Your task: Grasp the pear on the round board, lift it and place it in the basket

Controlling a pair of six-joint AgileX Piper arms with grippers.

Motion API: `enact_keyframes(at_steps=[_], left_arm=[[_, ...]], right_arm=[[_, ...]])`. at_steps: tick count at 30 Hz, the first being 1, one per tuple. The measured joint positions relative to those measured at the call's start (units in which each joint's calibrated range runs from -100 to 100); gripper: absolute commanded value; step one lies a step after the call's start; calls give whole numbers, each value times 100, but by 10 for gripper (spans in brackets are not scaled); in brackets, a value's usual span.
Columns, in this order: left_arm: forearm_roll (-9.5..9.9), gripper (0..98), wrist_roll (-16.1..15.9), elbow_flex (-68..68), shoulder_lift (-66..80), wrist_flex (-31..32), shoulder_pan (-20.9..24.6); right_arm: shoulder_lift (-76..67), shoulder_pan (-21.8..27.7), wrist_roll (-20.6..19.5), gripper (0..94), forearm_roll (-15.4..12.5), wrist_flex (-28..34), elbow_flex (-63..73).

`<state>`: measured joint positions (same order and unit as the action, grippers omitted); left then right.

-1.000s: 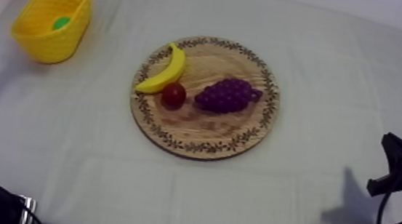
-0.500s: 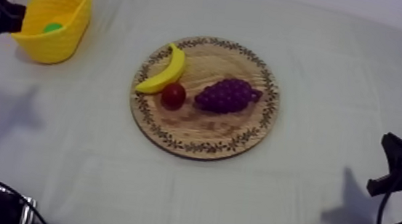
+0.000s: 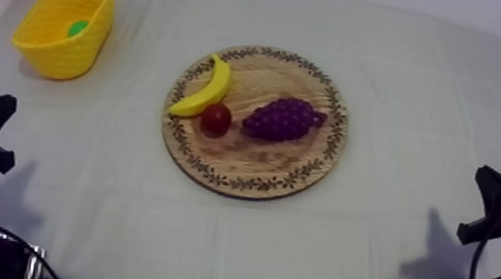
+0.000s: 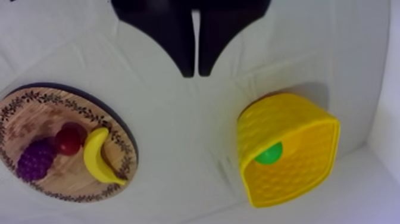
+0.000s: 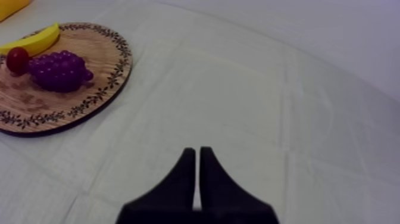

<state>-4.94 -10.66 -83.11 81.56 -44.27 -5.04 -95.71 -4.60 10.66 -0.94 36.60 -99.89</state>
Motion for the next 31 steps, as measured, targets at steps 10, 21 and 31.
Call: enact_keyframes(at_steps=[10, 21, 31], left_arm=[[215, 1, 260, -1182, 1758, -135, 31], [257, 17, 607, -1246, 1844, -115, 42], [262, 1, 1535, -1252, 1844, -107, 42]], right_arm=[[0, 0, 3, 4, 0, 0, 0], [0, 0, 3, 4, 0, 0, 0], [0, 0, -1, 4, 0, 0, 0]])
